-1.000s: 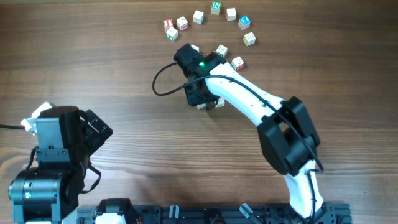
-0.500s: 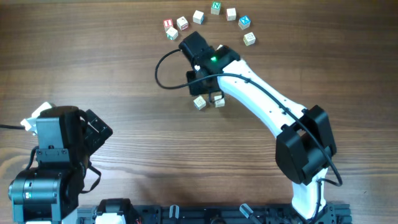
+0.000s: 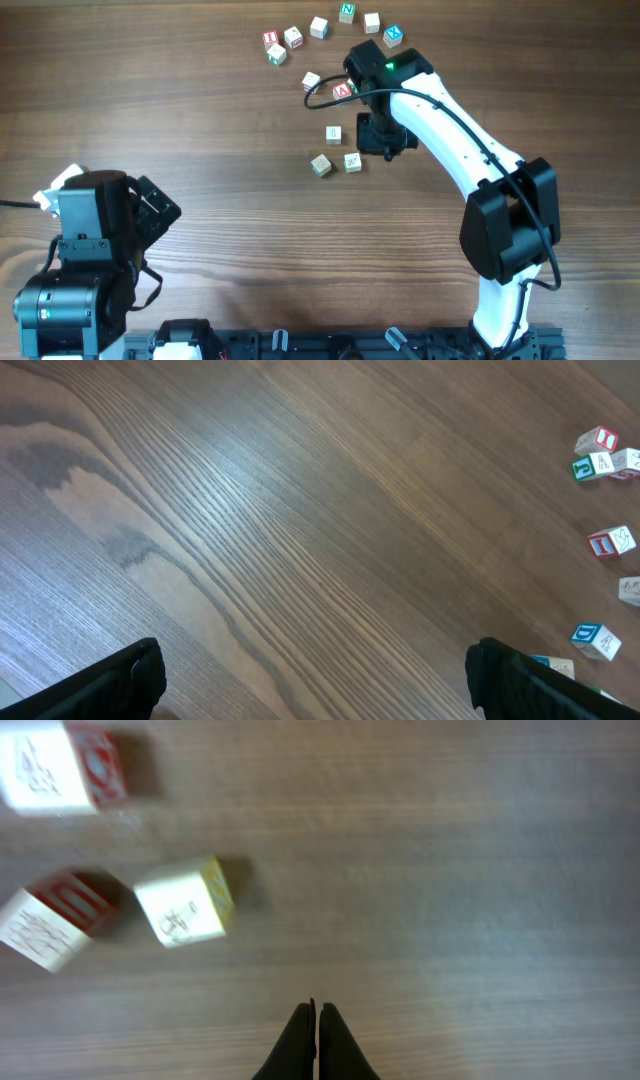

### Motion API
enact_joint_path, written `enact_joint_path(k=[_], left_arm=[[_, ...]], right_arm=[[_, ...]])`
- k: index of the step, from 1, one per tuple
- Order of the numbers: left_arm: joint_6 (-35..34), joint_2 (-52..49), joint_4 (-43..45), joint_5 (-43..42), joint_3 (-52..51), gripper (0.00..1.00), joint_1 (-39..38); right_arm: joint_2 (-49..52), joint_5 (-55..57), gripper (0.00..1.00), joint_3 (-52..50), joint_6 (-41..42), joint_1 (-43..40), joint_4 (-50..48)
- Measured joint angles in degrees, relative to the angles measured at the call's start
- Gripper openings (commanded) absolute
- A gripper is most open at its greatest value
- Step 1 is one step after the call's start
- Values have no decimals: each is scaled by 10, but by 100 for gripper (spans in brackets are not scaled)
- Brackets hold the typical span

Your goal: Form a circle

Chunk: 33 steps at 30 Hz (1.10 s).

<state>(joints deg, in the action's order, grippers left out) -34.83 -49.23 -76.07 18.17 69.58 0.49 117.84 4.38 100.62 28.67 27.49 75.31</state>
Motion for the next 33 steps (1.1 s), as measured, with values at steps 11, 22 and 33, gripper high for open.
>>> enact_joint_path(k=[11, 22, 33], left_arm=[[0, 0, 0, 0, 0, 100, 0], [-22, -2, 82, -96, -1, 100, 0], [-37, -249, 139, -292, -1, 93, -10]], right_arm=[[-219, 49, 4, -10, 3, -14, 69], [-337, 13, 4, -360, 93, -21, -266], [-312, -95, 5, -425, 104, -97, -383]])
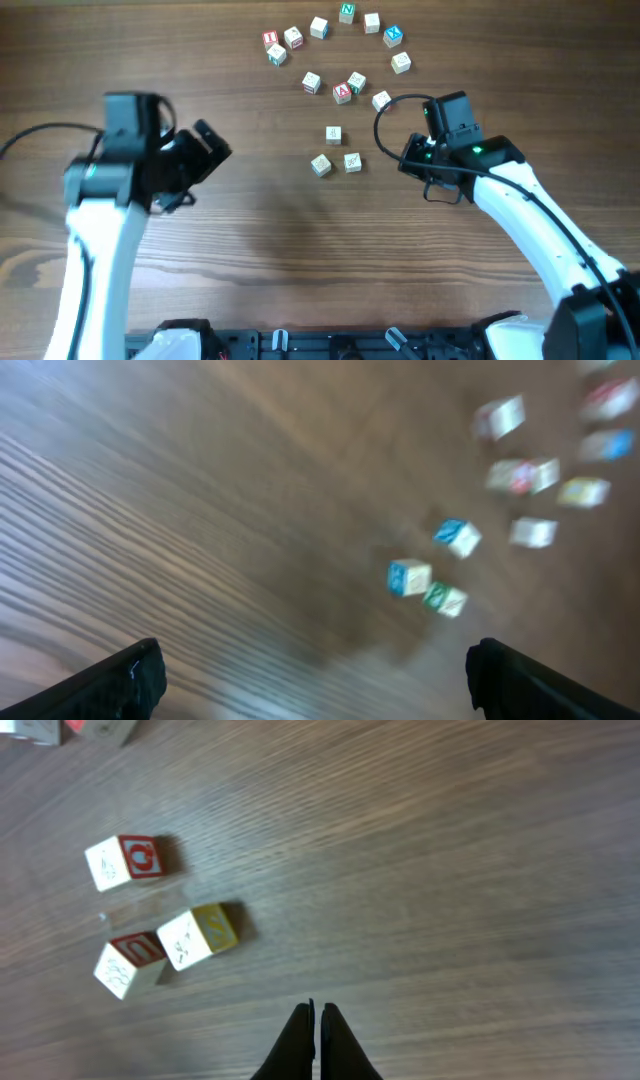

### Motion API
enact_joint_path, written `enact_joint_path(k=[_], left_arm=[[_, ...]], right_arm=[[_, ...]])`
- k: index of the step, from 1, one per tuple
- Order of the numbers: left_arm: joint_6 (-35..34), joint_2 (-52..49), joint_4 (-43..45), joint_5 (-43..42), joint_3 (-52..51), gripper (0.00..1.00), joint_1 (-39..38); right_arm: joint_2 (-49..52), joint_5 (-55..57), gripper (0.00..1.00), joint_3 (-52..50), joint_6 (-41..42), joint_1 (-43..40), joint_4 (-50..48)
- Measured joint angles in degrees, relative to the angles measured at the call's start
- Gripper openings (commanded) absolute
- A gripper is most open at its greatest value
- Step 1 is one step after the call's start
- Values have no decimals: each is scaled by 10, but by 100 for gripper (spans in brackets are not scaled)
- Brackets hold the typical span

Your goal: Form a circle

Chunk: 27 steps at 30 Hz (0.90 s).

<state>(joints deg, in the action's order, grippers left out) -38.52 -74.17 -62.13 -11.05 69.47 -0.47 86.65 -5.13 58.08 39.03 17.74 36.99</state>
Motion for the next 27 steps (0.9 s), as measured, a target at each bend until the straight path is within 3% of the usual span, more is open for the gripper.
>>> enact_joint_path(k=[1, 4, 8, 17, 21, 27], left_arm=[[0, -21, 3, -4, 0, 86, -2], [-6, -104, 15, -23, -1, 40, -17], [-10, -183, 43, -39, -1, 6, -52], [-10, -257, 114, -12, -1, 4, -157], [-17, -263, 198, 8, -39, 4, -193], [-62, -257, 375, -16, -186, 4, -187]], right_arm=[[8, -7, 6, 0, -1, 0, -5], [35, -32, 8, -5, 6, 0, -34], [71, -49, 8, -5, 13, 0, -70], [144, -78, 4, -6, 17, 0, -159], [144, -63, 4, -6, 26, 0, -165], [144, -42, 4, -7, 47, 0, -153]])
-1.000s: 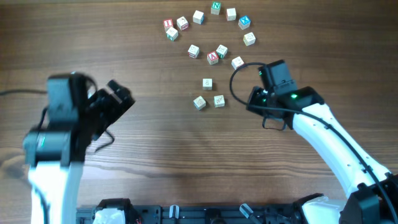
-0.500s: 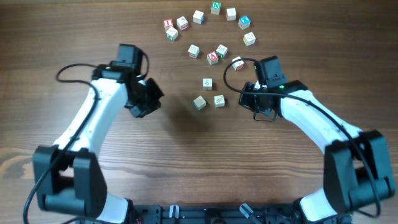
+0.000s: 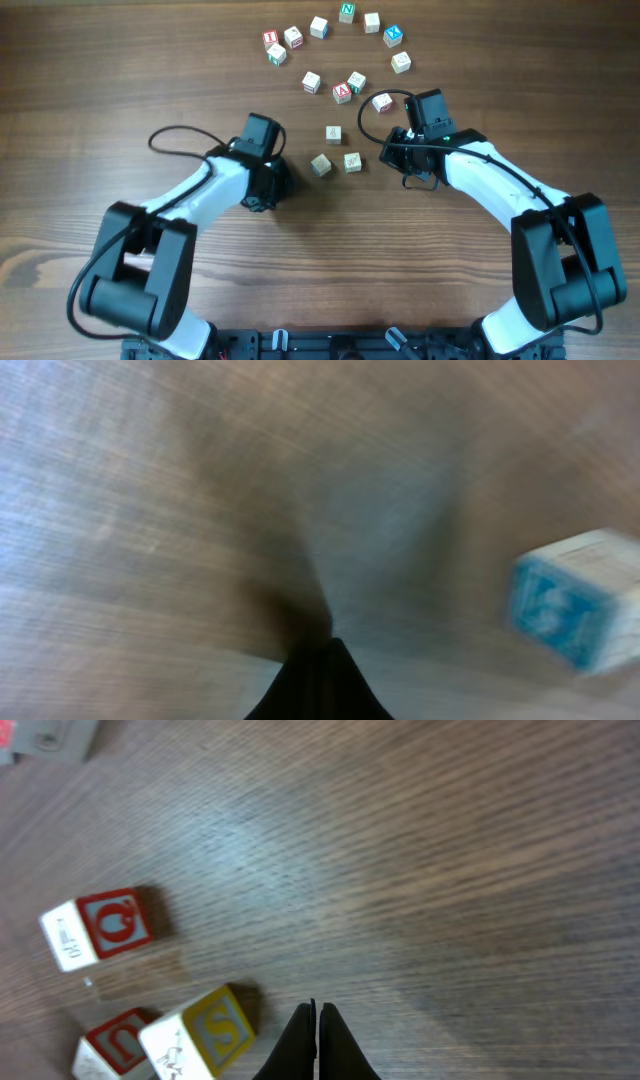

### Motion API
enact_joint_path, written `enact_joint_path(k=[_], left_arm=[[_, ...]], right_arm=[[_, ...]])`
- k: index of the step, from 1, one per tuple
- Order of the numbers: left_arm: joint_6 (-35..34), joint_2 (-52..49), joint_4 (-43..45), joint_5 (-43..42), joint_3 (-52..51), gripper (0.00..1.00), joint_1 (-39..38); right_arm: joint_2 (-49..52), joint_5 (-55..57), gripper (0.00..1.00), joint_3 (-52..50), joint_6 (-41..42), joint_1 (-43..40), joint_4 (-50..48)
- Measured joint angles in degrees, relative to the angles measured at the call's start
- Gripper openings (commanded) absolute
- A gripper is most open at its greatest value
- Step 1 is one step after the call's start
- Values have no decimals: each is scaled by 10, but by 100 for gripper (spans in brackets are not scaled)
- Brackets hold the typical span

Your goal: Form a circle

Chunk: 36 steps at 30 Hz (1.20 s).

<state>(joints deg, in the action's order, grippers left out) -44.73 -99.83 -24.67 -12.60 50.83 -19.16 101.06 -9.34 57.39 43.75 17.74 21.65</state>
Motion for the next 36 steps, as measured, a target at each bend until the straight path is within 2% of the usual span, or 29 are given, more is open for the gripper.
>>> enact_joint_path(k=[2, 5, 18, 36], left_arm=[[-9, 1, 71, -38, -27, 4, 3], [-14, 2, 115, -75, -48, 4, -5], [-58, 2, 132, -68, -53, 4, -18], [-67, -4, 177, -44, -56, 4, -19]], right_arm=[[0, 4, 4, 0, 5, 0, 2], [0, 6, 4, 0, 17, 0, 1], [0, -16, 4, -56, 24, 0, -38], [0, -22, 4, -67, 23, 4, -62]])
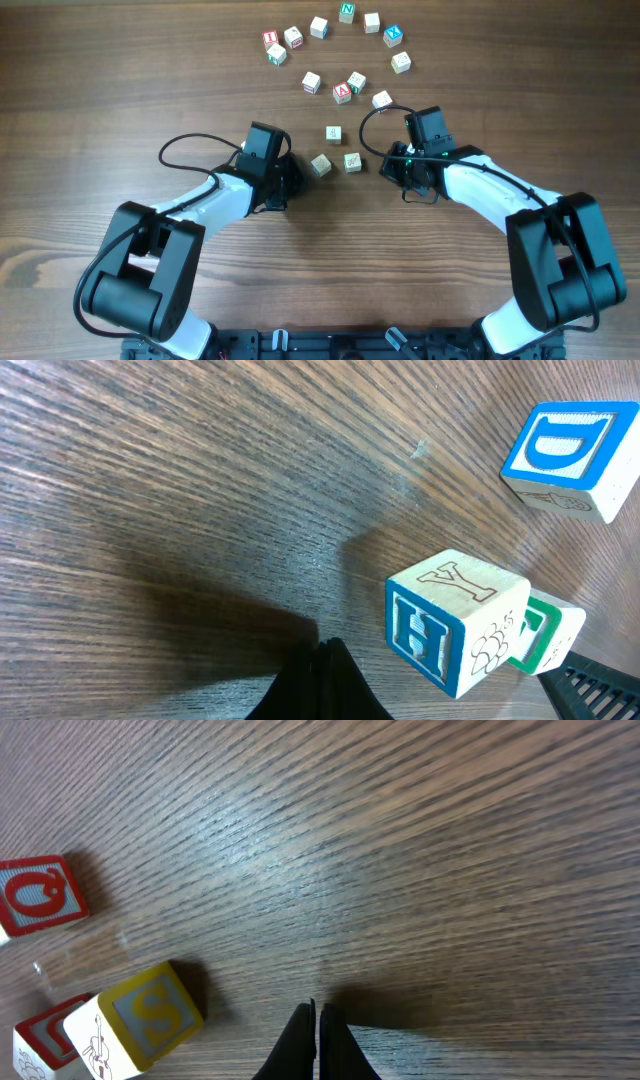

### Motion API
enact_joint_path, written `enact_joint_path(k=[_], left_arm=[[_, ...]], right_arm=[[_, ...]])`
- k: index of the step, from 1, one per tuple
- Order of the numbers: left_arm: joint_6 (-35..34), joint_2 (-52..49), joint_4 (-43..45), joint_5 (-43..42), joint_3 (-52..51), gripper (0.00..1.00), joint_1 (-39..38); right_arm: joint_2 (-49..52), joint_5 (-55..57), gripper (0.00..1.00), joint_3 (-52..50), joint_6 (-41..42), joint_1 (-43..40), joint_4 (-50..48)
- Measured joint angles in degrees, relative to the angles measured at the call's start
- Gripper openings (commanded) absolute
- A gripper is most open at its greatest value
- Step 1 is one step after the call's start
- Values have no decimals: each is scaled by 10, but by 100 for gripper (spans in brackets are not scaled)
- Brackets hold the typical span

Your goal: Form a circle

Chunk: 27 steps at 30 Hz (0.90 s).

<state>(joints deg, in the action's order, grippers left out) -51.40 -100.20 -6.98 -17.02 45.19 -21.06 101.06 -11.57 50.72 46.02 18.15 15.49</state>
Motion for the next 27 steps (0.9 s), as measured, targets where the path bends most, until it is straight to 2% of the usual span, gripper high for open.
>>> enact_joint_path(k=[10, 27], left_arm=[[0, -4, 31, 9, -4, 9, -10], [0, -17, 71, 7, -4, 9, -10]], right_arm=[[0, 0, 4, 0, -2, 12, -9], [0, 0, 4, 0, -7, 18, -21]])
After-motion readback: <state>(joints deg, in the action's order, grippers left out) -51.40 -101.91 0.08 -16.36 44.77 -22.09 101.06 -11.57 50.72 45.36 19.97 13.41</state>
